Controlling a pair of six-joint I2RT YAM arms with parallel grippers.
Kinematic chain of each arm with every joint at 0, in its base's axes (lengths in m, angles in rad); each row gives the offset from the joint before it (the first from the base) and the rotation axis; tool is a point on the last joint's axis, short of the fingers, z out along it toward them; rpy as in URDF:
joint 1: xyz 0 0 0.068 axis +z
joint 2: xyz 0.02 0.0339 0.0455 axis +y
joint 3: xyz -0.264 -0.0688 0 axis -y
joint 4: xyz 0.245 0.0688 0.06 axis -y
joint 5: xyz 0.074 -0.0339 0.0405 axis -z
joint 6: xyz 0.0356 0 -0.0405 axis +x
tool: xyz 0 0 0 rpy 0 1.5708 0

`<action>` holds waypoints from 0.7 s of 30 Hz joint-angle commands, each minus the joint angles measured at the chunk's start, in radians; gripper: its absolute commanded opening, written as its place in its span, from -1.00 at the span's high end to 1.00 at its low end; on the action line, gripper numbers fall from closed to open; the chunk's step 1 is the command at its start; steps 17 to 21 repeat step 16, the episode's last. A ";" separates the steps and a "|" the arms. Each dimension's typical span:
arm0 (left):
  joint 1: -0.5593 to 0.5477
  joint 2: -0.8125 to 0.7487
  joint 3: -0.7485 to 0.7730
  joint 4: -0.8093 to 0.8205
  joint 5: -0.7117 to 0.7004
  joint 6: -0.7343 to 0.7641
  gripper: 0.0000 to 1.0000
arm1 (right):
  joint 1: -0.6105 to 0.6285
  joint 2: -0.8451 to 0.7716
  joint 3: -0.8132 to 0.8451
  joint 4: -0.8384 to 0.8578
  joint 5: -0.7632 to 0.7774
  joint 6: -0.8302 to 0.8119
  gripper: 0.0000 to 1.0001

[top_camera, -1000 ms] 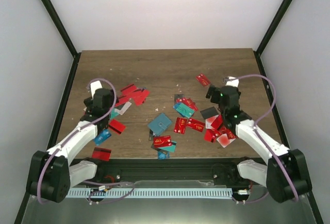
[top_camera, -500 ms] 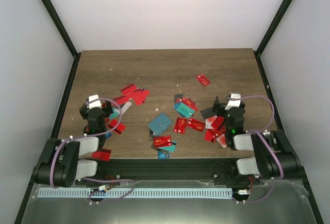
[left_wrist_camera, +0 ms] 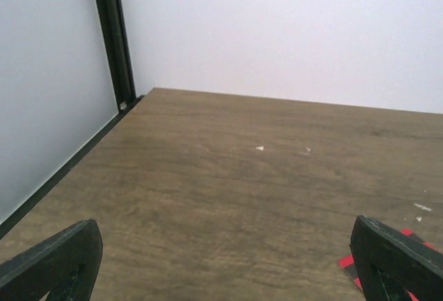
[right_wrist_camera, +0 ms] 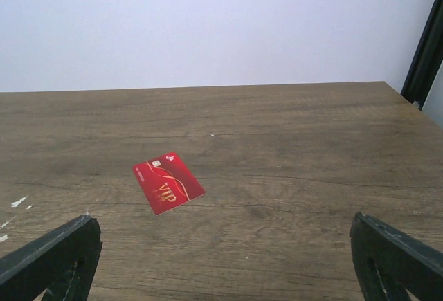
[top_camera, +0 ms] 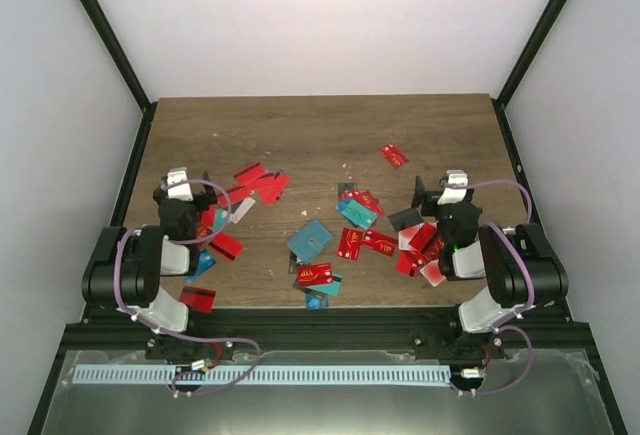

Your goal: Put the credit cards into the card holder

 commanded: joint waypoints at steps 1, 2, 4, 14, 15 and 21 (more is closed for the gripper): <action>-0.003 -0.008 0.010 0.010 0.063 0.014 -1.00 | -0.014 -0.013 0.018 0.016 -0.024 -0.012 -1.00; -0.002 -0.011 0.019 -0.011 0.069 0.019 -1.00 | -0.014 -0.006 0.013 0.045 -0.022 -0.015 -1.00; -0.002 -0.002 0.017 0.008 0.092 0.028 -1.00 | -0.014 -0.013 0.019 0.016 -0.024 -0.013 -1.00; -0.002 -0.002 0.034 -0.025 0.141 0.048 -1.00 | -0.026 -0.004 0.031 0.007 -0.053 -0.008 -1.00; -0.002 -0.002 0.034 -0.025 0.141 0.048 -1.00 | -0.026 -0.008 0.029 0.006 -0.051 -0.008 -1.00; -0.002 -0.002 0.033 -0.024 0.141 0.048 -1.00 | -0.026 -0.010 0.026 0.009 -0.051 -0.007 -1.00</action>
